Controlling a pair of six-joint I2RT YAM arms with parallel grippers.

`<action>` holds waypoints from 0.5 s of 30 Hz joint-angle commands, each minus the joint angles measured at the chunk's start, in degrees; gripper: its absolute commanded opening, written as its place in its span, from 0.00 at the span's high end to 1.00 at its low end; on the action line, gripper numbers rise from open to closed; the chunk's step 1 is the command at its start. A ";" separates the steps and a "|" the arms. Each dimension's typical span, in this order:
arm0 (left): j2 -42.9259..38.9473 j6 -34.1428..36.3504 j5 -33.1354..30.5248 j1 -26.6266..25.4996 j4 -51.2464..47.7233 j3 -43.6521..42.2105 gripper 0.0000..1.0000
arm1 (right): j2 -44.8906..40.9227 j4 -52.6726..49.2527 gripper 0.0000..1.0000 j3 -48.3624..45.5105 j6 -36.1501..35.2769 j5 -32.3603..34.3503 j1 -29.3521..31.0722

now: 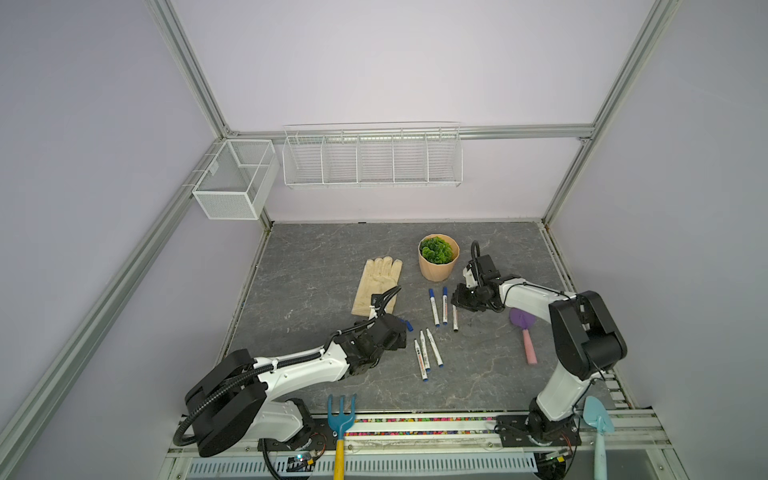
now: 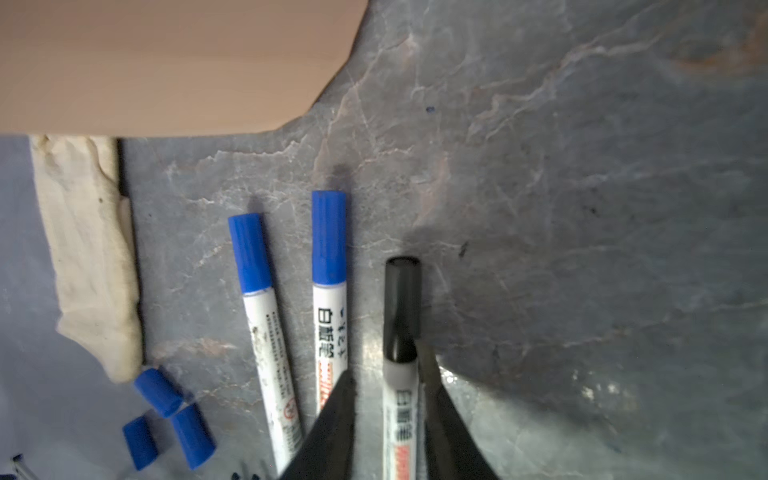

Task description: Insert the pens into the pen caps

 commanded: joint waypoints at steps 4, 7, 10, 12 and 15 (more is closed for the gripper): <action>1.53 -2.09 -2.73 -0.10 -0.84 1.35 0.01 | -8.87 0.58 0.55 -2.76 -0.43 1.26 0.78; 2.94 -2.76 -2.74 -0.09 0.65 1.62 0.01 | -13.21 -2.05 0.56 -4.50 -3.76 2.36 3.88; 4.40 -4.27 -4.55 -0.09 0.30 2.68 0.01 | -16.12 -4.93 0.56 -6.26 -8.01 2.72 9.52; 4.97 -5.47 -5.79 -0.07 -0.39 3.29 0.01 | -16.95 -6.62 0.57 -7.35 -9.99 3.45 13.77; 4.94 -7.14 -7.28 -0.01 -1.09 3.52 0.00 | -16.92 -7.60 0.58 -9.60 -11.23 4.56 19.14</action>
